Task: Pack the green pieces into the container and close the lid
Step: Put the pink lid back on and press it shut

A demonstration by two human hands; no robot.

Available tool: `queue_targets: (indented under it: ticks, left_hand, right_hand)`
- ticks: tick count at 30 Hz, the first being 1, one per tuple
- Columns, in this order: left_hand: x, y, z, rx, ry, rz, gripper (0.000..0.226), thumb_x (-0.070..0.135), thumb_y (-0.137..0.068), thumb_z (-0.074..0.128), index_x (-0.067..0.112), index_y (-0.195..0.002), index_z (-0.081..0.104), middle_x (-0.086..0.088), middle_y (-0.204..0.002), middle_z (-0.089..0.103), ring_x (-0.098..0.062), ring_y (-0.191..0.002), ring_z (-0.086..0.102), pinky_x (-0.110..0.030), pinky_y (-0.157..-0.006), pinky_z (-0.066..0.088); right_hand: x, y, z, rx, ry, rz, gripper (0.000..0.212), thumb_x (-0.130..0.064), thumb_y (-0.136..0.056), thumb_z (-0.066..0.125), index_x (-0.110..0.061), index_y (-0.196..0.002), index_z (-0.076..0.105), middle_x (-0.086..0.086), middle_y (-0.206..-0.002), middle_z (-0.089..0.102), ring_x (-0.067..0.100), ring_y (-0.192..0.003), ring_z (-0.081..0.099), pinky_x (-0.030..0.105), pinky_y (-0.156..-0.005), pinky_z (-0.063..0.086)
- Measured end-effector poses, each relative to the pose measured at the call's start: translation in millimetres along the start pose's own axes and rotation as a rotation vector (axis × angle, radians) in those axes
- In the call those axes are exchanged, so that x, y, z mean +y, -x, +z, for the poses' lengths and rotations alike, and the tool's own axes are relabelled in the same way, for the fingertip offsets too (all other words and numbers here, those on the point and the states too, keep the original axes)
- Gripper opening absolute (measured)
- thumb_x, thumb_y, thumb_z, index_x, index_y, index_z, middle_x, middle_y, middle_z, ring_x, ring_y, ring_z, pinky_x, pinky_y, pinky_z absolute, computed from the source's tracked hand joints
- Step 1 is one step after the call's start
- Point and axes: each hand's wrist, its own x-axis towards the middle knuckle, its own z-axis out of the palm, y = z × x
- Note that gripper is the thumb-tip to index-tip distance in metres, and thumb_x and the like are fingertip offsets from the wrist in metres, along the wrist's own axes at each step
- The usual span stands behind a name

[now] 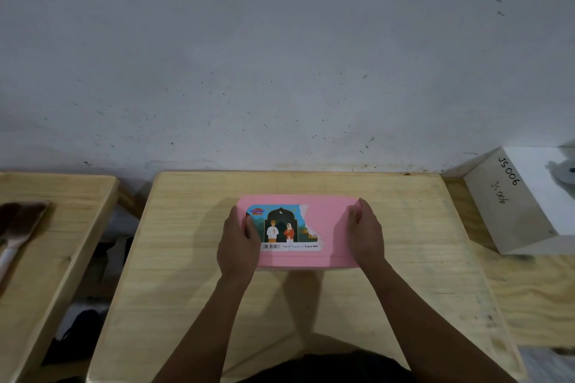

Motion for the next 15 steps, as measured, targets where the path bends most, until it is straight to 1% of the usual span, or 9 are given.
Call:
queue_targets:
  ticks: [3,4,5,6,7,8,11,13,15]
  left_hand:
    - [-2.9,4.0,3.5,-0.007,-0.052,-0.015,0.035,0.040,-0.097,0.032,0.020,-0.123,0.043,-0.003,-0.107,0.060,-0.031,-0.087,0.063,-0.040,-0.066,0.053]
    - [-2.8,3.9,3.9,-0.022,-0.070,-0.015,0.038,0.040,-0.097,0.031,0.019,-0.128,0.040,-0.005,-0.111,0.059,-0.033,-0.089,0.063,-0.041,-0.067,0.053]
    - [-2.5,3.1,4.3,-0.038,-0.089,-0.012,0.041,0.038,-0.098,0.030,0.018,-0.133,0.037,-0.007,-0.117,0.057,-0.034,-0.093,0.063,-0.042,-0.068,0.053]
    - [-1.6,2.4,4.4,-0.052,-0.113,-0.003,0.044,0.037,-0.099,0.030,0.016,-0.138,0.034,-0.009,-0.126,0.054,-0.034,-0.100,0.062,-0.043,-0.070,0.053]
    - [-1.8,1.7,5.1,-0.052,-0.149,0.026,0.047,0.035,-0.099,0.029,0.014,-0.141,0.032,-0.010,-0.136,0.049,-0.034,-0.110,0.058,-0.045,-0.075,0.053]
    - [-2.5,0.7,6.1,-0.046,-0.201,0.074,0.049,0.035,-0.099,0.027,0.012,-0.143,0.030,-0.012,-0.145,0.042,-0.034,-0.122,0.051,-0.047,-0.083,0.053]
    - [-3.6,-4.3,7.1,-0.095,-0.363,0.242,0.057,0.037,-0.096,0.015,0.012,-0.147,0.025,-0.008,-0.158,0.020,-0.028,-0.145,0.023,-0.050,-0.107,0.035]
    - [-2.9,-6.3,7.6,-0.159,-0.416,0.320,0.061,0.039,-0.094,0.009,0.016,-0.149,0.020,-0.003,-0.160,0.012,-0.021,-0.148,0.010,-0.050,-0.114,0.023]
    - [-2.4,-8.3,7.5,-0.193,-0.420,0.346,0.064,0.041,-0.092,0.007,0.016,-0.150,0.021,-0.001,-0.160,0.012,-0.018,-0.149,0.009,-0.049,-0.116,0.022]
  right_hand:
    - [2.2,1.3,2.0,-0.003,0.021,-0.015,0.022,-0.026,-0.098,0.031,-0.018,-0.079,0.037,0.000,-0.073,0.049,0.021,-0.066,0.048,0.033,-0.056,0.036]
    - [1.3,1.7,2.9,-0.018,0.032,-0.011,0.020,-0.027,-0.099,0.030,-0.021,-0.086,0.043,0.001,-0.083,0.055,0.024,-0.075,0.054,0.034,-0.059,0.040]
    - [0.4,2.2,3.7,-0.040,0.071,0.008,0.022,-0.028,-0.101,0.028,-0.023,-0.102,0.050,0.003,-0.105,0.059,0.027,-0.093,0.058,0.039,-0.069,0.047]
    - [1.2,1.9,4.7,-0.055,0.161,0.014,0.032,-0.028,-0.102,0.027,-0.023,-0.125,0.048,0.006,-0.131,0.053,0.029,-0.115,0.054,0.045,-0.085,0.049]
    - [2.5,1.0,5.9,-0.050,0.273,-0.015,0.040,-0.026,-0.103,0.028,-0.019,-0.141,0.039,0.007,-0.150,0.039,0.029,-0.133,0.043,0.049,-0.099,0.043]
    - [3.8,0.8,7.2,-0.034,0.365,-0.085,0.045,-0.024,-0.103,0.030,-0.015,-0.147,0.032,0.008,-0.157,0.029,0.028,-0.142,0.031,0.050,-0.109,0.036]
    - [8.2,-0.3,11.7,-0.107,0.494,-0.306,0.047,-0.028,-0.102,0.030,-0.015,-0.147,0.033,0.008,-0.159,0.025,0.027,-0.148,0.016,0.051,-0.118,0.021]
    - [9.7,-1.9,13.2,-0.149,0.532,-0.354,0.051,-0.036,-0.101,0.019,-0.019,-0.147,0.032,0.006,-0.159,0.025,0.024,-0.149,0.013,0.050,-0.119,0.018]
    - [10.3,-3.4,14.5,-0.155,0.563,-0.373,0.053,-0.039,-0.101,0.016,-0.021,-0.148,0.030,0.005,-0.159,0.025,0.023,-0.149,0.011,0.048,-0.119,0.017]
